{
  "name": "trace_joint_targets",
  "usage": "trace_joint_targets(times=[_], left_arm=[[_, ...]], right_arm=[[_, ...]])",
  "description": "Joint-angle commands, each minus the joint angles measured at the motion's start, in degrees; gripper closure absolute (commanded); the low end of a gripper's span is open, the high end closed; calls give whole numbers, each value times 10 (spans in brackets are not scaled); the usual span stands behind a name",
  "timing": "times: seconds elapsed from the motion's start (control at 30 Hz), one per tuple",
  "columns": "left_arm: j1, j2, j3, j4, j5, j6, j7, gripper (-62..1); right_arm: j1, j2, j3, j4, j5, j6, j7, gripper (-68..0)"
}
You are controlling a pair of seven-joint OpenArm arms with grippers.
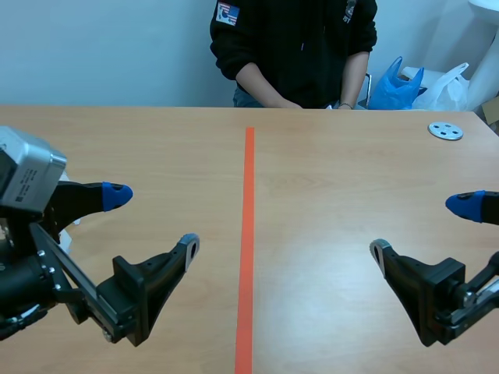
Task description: Sort the leaf by its shape. The table is split by an orange tape line. A compound leaf with several leaflets goes to the left side, a simple leaf with one blade goes to the right side. Return to the home posture when a red brick is placed on the table.
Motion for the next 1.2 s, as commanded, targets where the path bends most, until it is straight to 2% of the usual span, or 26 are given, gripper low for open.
trace_joint_targets(times=[0.0, 0.13, 1.17], left_arm=[[-1, 2, 5, 2, 3, 9, -10, -623], [-1, 1, 12, 2, 11, 18, -9, -623], [-1, 1, 15, 2, 11, 18, -7, -623]], right_arm=[[5, 0, 6, 2, 4, 0, 4, -679], [5, 0, 6, 2, 4, 0, 4, -679], [5, 0, 6, 2, 4, 0, 2, -679]])
